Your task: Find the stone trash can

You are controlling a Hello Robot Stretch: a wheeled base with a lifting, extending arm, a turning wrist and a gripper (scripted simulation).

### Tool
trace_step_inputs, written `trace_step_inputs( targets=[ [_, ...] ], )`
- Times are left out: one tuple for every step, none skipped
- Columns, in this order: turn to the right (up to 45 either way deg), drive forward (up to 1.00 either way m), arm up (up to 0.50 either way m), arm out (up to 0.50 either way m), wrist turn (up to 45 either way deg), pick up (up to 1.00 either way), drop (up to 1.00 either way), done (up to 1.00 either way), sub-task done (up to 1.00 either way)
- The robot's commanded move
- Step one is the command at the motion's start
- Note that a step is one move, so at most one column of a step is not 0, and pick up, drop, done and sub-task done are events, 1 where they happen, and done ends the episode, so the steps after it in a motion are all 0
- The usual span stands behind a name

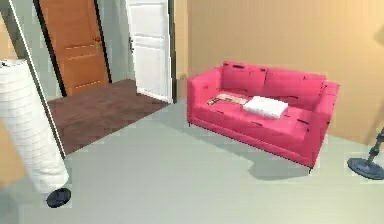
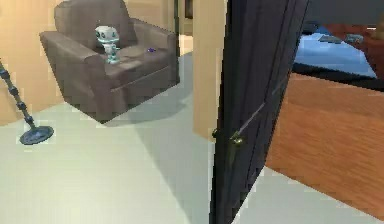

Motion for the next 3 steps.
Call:
trace_step_inputs(
  targets=[
    [36.0, 0.0, 0.0, 0.0, 0.0, 0.0, 0.0, 0.0, 0.0],
    [0.0, 0.5, 0.0, 0.0, 0.0, 0.0, 0.0, 0.0, 0.0],
    [45.0, 0.0, 0.0, 0.0, 0.0, 0.0, 0.0, 0.0, 0.0]
  ],
)
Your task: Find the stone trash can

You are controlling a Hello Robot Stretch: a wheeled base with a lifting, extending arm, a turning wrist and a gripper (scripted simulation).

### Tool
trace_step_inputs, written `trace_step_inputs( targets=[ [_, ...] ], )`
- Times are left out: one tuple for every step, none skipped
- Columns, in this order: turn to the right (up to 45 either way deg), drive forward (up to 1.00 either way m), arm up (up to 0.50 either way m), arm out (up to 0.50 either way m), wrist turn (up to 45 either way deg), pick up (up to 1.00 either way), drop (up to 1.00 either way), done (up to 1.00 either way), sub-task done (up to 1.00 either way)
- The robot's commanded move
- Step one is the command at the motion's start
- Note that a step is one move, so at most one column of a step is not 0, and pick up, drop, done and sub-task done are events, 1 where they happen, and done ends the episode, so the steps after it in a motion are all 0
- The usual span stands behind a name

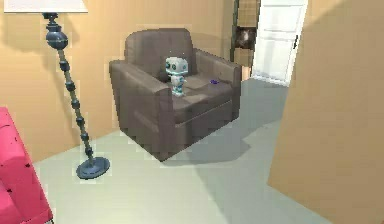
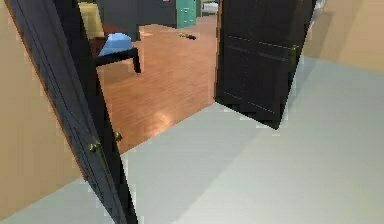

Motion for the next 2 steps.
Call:
trace_step_inputs(
  targets=[
    [24.0, 0.0, 0.0, 0.0, 0.0, 0.0, 0.0, 0.0, 0.0],
    [0.0, 0.5, 0.0, 0.0, 0.0, 0.0, 0.0, 0.0, 0.0]
  ],
)
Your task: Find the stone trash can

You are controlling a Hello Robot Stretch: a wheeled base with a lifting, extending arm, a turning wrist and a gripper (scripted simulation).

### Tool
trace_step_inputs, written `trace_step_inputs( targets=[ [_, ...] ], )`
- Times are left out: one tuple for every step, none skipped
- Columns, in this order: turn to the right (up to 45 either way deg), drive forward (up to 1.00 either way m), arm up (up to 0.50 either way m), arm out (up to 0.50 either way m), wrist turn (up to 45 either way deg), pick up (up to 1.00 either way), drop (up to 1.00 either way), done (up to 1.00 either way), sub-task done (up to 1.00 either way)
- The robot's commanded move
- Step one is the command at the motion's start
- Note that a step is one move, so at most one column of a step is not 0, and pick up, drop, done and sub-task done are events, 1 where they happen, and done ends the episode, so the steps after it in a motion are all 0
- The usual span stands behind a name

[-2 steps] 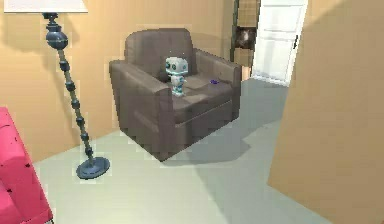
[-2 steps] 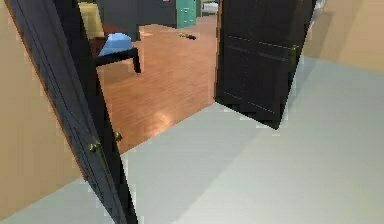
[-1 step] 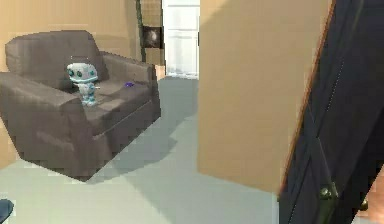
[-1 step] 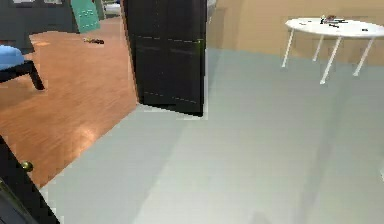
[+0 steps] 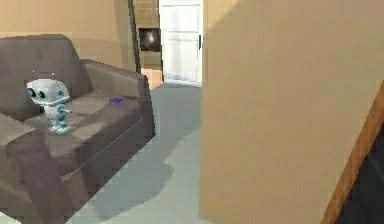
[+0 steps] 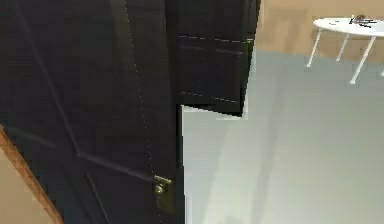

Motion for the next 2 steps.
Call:
trace_step_inputs(
  targets=[
    [-18.0, 0.0, 0.0, 0.0, 0.0, 0.0, 0.0, 0.0, 0.0],
    [0.0, 1.0, 0.0, 0.0, 0.0, 0.0, 0.0, 0.0, 0.0]
  ],
)
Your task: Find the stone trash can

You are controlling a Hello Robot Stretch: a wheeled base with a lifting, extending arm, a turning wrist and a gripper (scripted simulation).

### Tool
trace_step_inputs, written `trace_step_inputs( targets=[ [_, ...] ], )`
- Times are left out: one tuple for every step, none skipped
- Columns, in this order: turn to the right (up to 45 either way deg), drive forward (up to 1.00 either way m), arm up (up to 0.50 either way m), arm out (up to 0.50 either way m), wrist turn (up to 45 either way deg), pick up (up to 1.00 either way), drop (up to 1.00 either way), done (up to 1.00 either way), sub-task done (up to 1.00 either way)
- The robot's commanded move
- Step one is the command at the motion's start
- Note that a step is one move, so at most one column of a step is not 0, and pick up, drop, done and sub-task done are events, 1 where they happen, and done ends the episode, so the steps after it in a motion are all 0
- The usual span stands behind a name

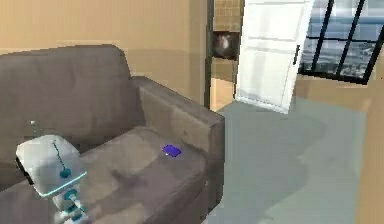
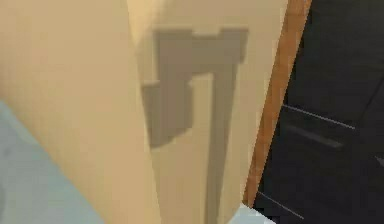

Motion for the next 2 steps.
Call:
trace_step_inputs(
  targets=[
    [-18.0, 0.0, 0.0, 0.0, 0.0, 0.0, 0.0, 0.0, 0.0],
    [0.0, 0.1, 0.0, 0.0, 0.0, 0.0, 0.0, 0.0, 0.0]
  ],
)
